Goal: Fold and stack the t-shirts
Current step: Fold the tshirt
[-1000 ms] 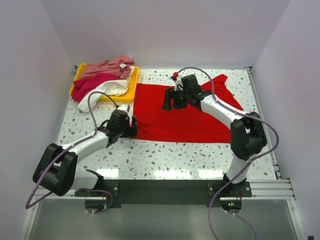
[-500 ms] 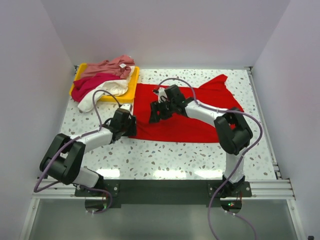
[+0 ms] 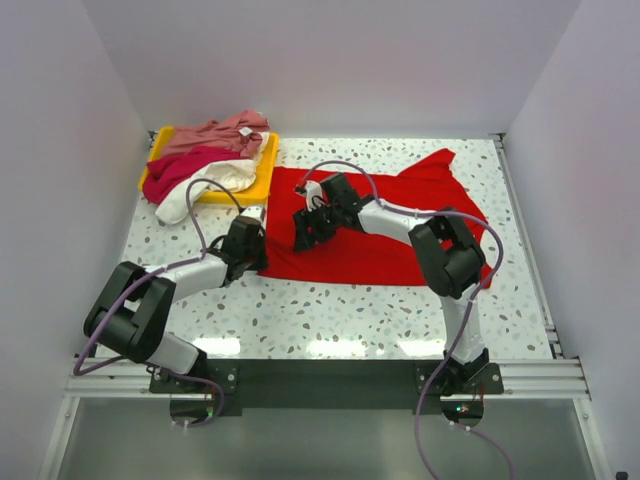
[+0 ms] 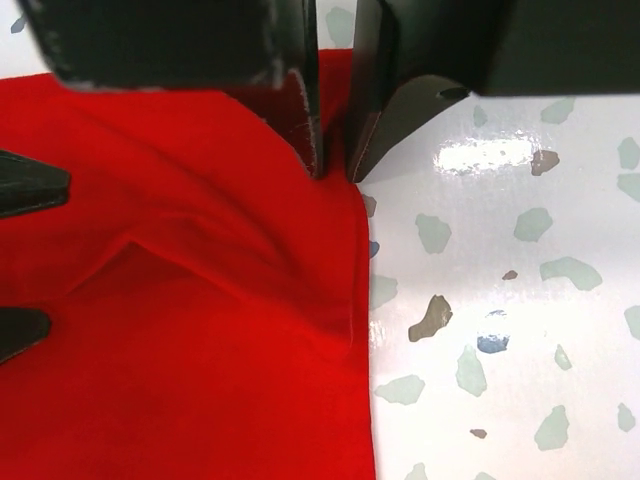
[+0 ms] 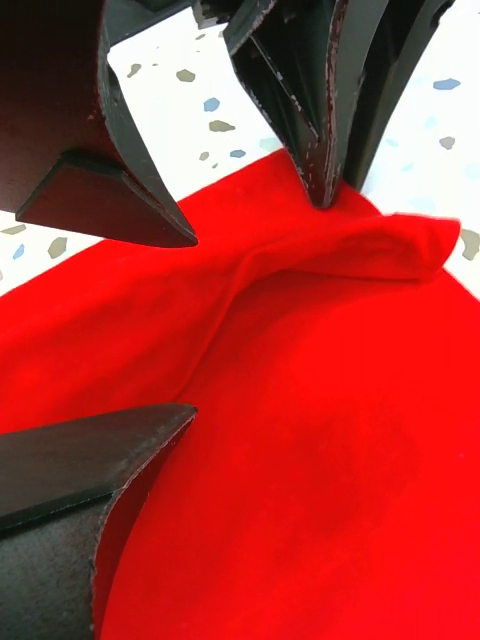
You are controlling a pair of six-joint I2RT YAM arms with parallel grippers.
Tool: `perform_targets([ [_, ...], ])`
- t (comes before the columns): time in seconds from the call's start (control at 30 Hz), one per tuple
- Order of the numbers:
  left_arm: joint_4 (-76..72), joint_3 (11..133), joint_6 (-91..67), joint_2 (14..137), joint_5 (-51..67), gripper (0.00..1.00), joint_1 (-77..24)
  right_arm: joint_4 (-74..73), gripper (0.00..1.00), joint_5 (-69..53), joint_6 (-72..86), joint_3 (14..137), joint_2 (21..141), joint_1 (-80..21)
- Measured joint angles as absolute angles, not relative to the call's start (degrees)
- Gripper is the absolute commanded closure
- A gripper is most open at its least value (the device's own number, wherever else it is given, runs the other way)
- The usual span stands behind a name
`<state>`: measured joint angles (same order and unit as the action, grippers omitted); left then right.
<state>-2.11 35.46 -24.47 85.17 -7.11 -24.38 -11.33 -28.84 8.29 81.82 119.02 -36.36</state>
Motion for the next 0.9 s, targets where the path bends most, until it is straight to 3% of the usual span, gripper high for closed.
perform_targets([
  [0.2, -2.24, 35.35, -24.51, 85.17, -6.72, 0.92, -24.38, -11.53, 0.35, -29.58, 6.44, 84.36, 120.03, -36.75],
  [0.57, -1.98, 35.14, -24.88, 84.77, -6.72, 0.96, -24.38, -11.79, 0.51, -30.09, 4.43, 85.91, 123.09, -36.93],
  [0.73, -1.72, 34.87, -24.93, 84.38, -6.72, 0.97, -24.38, -12.16, 0.65, -30.52, 3.90, 85.91, 123.63, -37.08],
  [0.83, -1.10, 34.87, -24.97, 84.14, -6.74, 0.98, -24.38, -12.43, 0.78, -30.83, 3.68, 86.08, 123.79, -37.12],
  [0.87, -0.91, 34.87, -24.99, 84.07, -6.74, 0.98, -24.38, -12.47, 0.88, -30.87, 3.55, 86.26, 123.98, -37.12],
  [0.9, -0.64, 34.87, -25.10, 83.96, -6.79, 0.98, -24.38, -12.49, 0.92, -31.00, 3.29, 86.48, 124.22, -37.12],
])
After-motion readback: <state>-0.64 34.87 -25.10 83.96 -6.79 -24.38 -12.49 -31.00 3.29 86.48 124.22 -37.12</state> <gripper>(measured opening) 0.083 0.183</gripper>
